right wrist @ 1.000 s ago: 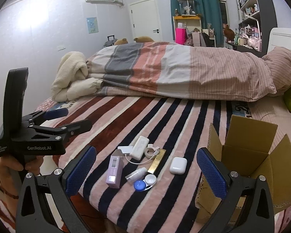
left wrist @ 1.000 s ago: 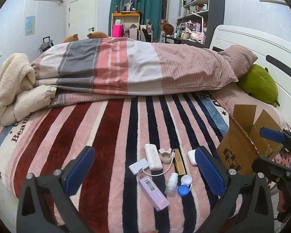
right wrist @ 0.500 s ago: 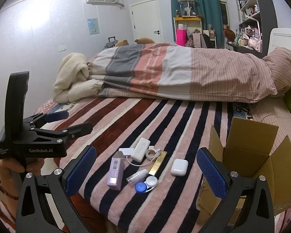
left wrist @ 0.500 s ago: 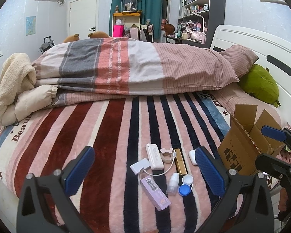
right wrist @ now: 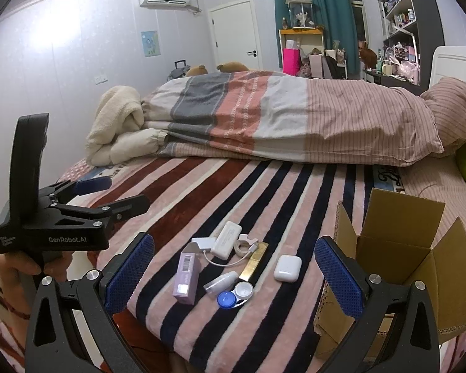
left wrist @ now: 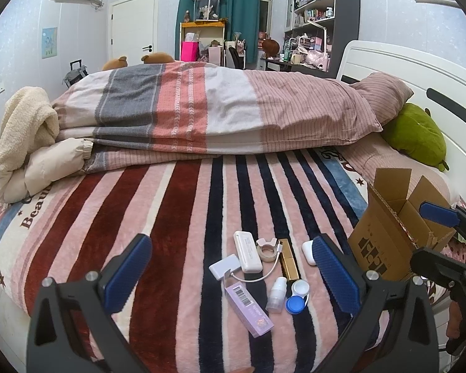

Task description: Organize rigid objects

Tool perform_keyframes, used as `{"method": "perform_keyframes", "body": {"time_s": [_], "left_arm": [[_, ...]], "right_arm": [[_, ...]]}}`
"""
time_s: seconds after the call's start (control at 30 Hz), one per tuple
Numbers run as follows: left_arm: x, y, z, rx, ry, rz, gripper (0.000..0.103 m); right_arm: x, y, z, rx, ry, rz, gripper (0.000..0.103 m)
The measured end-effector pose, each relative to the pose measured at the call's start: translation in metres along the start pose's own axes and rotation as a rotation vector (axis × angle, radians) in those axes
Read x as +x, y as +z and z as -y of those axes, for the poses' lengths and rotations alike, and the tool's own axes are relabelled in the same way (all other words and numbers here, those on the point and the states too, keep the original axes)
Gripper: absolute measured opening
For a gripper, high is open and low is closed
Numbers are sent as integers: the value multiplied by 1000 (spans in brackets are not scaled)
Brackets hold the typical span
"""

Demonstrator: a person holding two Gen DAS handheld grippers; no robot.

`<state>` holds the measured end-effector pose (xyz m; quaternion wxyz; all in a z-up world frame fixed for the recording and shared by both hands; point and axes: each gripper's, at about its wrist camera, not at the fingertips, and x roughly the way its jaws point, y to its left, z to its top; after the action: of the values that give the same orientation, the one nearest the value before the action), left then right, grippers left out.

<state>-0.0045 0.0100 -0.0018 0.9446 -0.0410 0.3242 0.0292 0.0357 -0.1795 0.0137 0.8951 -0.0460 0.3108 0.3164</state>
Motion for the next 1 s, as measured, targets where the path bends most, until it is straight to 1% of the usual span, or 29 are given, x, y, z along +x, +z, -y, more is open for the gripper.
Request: {"method": "perform_keyframes", "body": {"time_s": [0.63,0.67,0.77,0.83,0.9,0.93,1.0], "left_arm": [[-1,0,0,-2,-3,2,102],[-1,-1,-2,-3,-8,0,102],[2,-3,-12,-17,-23,-1,103],[6,-6,-22,-23,-22,-4,103],[14,-10,-33,-25,14,-17,103],[19,-13,-38,-22,34,-25,103],[29,-20,-48,-16,61,-34,103]], "right_arm": [[-2,0,-2,-8,2,4,103],[-3,0,-4,-15,3,7,101],[-1,-2,-16,-61,16,14,90],[9,-4,-25,-85,47,1,81],[29,-10,-34,-88,102,-51,66],[40,-15,-37,-86,121,-80,63],[66,-28,-44,-84,154,-149,51]]}}
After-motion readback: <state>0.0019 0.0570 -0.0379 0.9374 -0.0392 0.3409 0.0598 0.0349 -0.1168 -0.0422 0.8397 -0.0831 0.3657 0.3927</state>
